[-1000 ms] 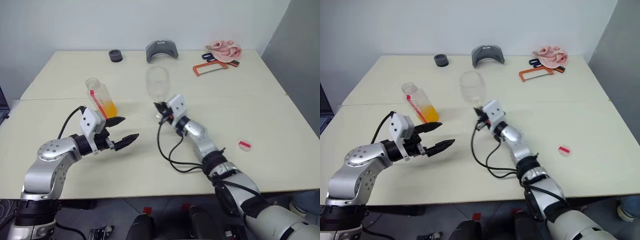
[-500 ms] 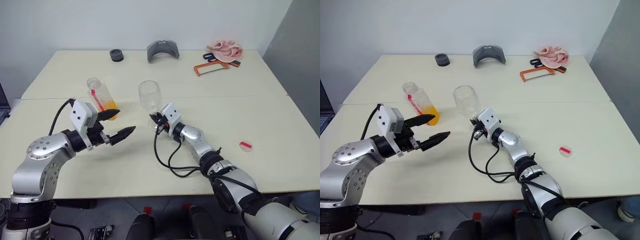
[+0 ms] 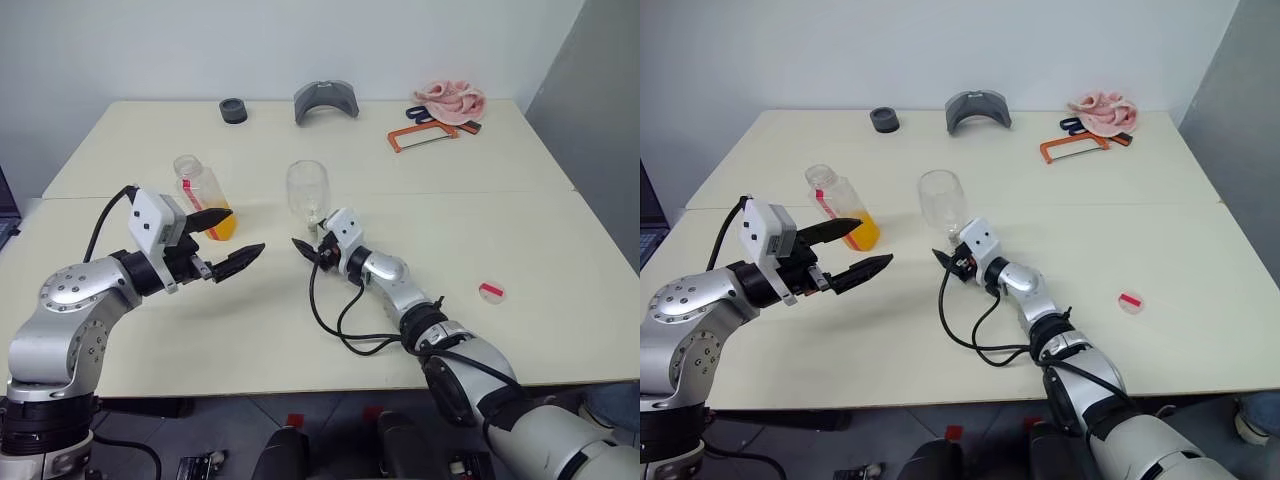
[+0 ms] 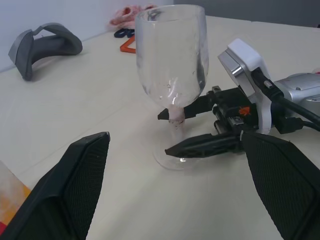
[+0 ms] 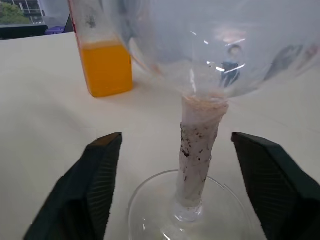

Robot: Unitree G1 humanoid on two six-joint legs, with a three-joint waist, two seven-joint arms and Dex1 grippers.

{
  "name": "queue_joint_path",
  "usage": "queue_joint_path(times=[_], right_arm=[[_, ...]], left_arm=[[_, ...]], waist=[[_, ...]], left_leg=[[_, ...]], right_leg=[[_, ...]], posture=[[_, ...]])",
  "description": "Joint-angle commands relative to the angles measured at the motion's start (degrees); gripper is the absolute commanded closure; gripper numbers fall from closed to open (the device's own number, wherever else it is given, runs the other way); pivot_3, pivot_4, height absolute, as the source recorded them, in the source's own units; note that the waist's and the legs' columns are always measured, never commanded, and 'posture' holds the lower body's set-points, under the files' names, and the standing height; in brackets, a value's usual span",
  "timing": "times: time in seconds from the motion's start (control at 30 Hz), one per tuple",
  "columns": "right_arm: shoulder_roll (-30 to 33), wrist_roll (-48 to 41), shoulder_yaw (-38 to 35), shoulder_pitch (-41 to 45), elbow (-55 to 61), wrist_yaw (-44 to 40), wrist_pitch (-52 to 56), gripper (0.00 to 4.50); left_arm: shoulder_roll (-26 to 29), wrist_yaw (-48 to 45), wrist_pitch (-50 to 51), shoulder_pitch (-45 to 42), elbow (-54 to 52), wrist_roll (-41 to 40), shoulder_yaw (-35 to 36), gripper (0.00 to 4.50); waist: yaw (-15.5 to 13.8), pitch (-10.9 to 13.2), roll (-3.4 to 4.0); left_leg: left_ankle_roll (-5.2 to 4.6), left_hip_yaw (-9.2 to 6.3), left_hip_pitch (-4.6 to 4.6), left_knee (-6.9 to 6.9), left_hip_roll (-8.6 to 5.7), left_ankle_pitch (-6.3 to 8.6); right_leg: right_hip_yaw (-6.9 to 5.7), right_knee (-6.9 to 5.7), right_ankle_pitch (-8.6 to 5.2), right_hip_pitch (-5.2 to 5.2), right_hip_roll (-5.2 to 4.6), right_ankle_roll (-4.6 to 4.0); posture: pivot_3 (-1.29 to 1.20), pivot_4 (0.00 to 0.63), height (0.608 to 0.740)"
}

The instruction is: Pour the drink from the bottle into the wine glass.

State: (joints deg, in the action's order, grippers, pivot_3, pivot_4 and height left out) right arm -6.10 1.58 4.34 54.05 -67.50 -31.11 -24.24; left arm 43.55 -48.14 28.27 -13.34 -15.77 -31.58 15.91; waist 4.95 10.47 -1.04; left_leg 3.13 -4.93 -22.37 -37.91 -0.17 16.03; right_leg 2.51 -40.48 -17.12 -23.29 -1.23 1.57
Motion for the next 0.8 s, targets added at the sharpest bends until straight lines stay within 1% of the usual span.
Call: queue_joint_path(times=[0.03,0.43,0.67,0.8], right_arm=[[-0.2,-0.5,-0.4,-0.6,1.8,-1.0,-0.6,0.02],[3.1,-1.6,-1.1,-3.9,6.0,-4.4,1.7,0.02],[7.7,-1.4,0.1,-11.8,17.1,-7.7,5.2,0.02],[11.7,-1.9,2.0,-19.3,30.1,-11.9,9.5,0.02]], left_arm=[[0.3,0.4,-0.4,-1.4,-1.8,-1.9,2.5,0.0],[-0.5,2.2,-0.3,-0.5,-3.5,-4.3,3.5,0.0],[-1.9,3.6,-1.0,1.7,-3.9,-4.2,3.6,0.0],[-3.5,5.9,-4.8,4.8,-1.5,1.5,1.7,0.0]], waist=[[0.0,0.0,0.0],[0.0,0.0,0.0],[-0.2,0.0,-0.01],[-0.4,0.0,-0.01]], left_leg=[[0.0,0.0,0.0,0.0,0.0,0.0],[0.0,0.0,0.0,0.0,0.0,0.0],[-0.02,0.02,0.0,-0.02,0.0,0.01],[-0.07,0.0,-0.01,-0.01,-0.02,0.04]], right_leg=[[0.0,0.0,0.0,0.0,0.0,0.0],[0.0,0.0,0.0,0.0,-0.01,0.0],[0.01,0.0,0.0,0.02,-0.02,0.0],[0.0,0.05,0.0,0.05,-0.05,0.0]], posture=[[0.0,0.15,0.74],[0.0,0.15,0.74],[0.0,0.15,0.74],[0.0,0.15,0.74]])
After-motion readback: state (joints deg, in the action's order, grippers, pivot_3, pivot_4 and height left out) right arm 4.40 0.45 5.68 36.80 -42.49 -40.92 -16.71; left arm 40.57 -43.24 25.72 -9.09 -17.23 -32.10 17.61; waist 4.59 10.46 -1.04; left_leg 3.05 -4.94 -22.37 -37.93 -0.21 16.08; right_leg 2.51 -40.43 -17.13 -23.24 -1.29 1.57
